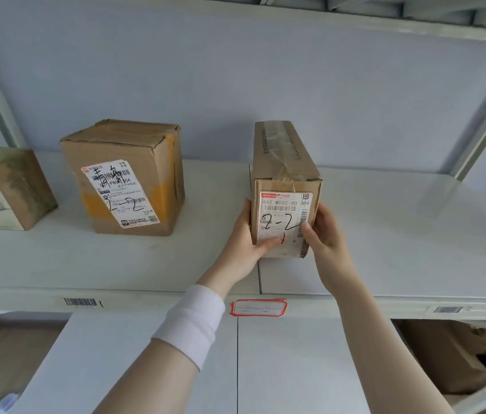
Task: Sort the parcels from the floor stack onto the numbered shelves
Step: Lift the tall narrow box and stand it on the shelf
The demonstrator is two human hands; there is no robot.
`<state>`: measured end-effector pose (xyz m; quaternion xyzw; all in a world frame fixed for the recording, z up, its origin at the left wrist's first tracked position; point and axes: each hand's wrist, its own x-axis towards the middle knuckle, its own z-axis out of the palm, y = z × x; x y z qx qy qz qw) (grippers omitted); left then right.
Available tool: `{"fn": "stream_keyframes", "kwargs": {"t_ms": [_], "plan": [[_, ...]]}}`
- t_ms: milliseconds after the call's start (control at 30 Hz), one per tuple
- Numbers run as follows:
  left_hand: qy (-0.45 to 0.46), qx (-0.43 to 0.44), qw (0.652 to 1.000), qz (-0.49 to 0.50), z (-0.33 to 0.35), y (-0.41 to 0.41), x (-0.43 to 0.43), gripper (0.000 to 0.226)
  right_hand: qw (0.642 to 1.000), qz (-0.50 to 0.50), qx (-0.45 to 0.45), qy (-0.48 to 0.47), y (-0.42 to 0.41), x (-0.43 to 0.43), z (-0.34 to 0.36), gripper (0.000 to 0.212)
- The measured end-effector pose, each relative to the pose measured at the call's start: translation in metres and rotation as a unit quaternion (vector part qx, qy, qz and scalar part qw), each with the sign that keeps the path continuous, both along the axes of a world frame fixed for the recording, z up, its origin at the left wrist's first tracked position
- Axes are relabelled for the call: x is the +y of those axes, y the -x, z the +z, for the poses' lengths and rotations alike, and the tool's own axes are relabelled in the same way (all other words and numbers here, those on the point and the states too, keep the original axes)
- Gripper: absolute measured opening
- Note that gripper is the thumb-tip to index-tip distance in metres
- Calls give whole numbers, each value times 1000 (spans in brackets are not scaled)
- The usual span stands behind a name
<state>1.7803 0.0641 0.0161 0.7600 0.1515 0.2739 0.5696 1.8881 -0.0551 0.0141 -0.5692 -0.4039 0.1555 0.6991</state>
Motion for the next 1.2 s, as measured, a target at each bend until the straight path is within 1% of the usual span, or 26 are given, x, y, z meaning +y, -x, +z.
{"fn": "stream_keyframes", "kwargs": {"t_ms": [133,267,500,800,1200], "plan": [[-13,-4,1000,8,-4,-15,7,60,1000,-2,1,11,-16,4,-4,61],[-17,3,1000,24,-4,-27,13,61,1000,-4,6,11,-28,9,-7,51],[-13,4,1000,26,-7,-38,19,71,1000,-13,17,16,-37,13,-8,46],[-8,1,1000,22,-6,-43,20,71,999,-27,10,30,-42,16,-8,43],[-12,21,999,37,-10,-39,18,67,995,-59,0,84,-35,17,-19,44]]}}
